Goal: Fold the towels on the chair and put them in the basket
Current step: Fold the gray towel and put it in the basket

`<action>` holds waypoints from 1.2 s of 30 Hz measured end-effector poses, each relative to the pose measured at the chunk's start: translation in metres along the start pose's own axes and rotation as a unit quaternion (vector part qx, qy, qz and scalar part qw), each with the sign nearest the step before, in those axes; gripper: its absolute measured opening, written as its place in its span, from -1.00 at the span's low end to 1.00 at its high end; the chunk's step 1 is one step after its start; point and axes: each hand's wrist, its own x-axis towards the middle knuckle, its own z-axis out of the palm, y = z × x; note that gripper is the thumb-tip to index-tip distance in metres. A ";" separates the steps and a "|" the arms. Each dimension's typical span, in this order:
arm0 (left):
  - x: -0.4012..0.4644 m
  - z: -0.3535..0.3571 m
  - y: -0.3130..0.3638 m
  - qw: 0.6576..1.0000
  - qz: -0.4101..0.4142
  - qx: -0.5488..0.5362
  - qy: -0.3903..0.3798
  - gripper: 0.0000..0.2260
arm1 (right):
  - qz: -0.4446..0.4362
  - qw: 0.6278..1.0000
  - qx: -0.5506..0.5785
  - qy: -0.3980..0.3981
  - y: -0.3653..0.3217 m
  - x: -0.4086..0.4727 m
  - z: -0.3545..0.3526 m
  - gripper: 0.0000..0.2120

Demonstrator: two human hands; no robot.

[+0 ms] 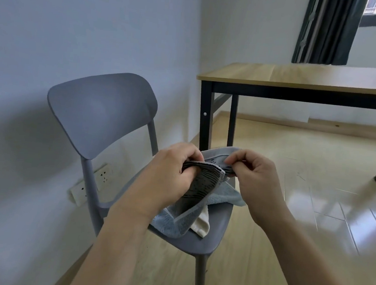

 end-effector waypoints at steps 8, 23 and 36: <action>0.001 0.001 -0.007 0.998 -0.061 0.021 -0.018 -0.89 | -0.024 0.993 0.007 -0.113 -0.003 -0.015 0.006 -0.79; 0.003 0.012 -0.010 0.991 -0.108 -0.074 0.000 -0.82 | -0.055 0.992 -0.083 -0.080 0.007 -0.011 0.011 -0.92; 0.001 0.016 -0.013 0.980 -0.142 0.127 -0.062 -0.75 | -0.084 0.992 -0.084 0.037 0.011 -0.006 0.010 -0.79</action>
